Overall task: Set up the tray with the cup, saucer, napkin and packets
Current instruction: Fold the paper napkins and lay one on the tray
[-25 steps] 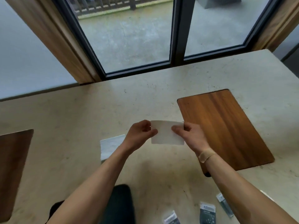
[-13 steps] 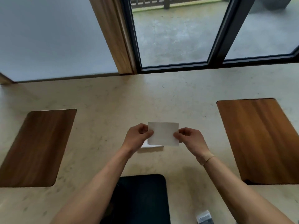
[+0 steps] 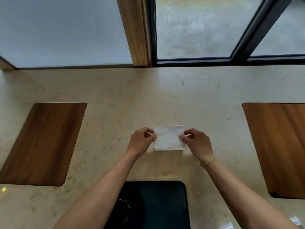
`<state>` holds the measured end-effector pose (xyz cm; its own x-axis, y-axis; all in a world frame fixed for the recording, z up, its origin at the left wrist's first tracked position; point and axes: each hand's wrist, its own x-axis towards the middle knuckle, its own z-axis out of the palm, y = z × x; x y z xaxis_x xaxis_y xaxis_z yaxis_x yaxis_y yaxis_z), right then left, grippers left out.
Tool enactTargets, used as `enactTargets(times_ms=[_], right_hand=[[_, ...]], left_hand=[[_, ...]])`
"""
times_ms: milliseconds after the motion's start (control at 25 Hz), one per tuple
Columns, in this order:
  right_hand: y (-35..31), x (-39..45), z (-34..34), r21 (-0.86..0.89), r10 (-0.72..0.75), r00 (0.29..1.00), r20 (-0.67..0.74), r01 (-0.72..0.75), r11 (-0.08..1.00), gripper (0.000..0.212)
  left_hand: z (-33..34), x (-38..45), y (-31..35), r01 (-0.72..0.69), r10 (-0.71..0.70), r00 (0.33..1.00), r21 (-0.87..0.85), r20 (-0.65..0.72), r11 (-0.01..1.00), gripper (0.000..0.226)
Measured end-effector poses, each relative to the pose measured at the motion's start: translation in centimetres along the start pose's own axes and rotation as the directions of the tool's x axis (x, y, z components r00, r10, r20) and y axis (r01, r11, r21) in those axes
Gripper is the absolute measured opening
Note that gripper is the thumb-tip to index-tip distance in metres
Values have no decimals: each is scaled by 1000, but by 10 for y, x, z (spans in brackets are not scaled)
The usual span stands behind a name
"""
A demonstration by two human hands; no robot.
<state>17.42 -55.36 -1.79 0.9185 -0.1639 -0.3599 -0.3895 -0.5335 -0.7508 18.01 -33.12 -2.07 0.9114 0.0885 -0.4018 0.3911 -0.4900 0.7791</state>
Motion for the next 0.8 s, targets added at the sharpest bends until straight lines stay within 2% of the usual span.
enactTargets(times_ms=[320, 800], right_hand=[[16, 12, 19, -260, -56, 998, 12, 57, 964, 18], [21, 13, 30, -304, -118, 992, -36, 101, 947, 24]], left_hand=[[17, 6, -14, 24, -20, 999, 98, -39, 995, 15], [21, 10, -20, -50, 63, 997, 231, -46, 972, 14]])
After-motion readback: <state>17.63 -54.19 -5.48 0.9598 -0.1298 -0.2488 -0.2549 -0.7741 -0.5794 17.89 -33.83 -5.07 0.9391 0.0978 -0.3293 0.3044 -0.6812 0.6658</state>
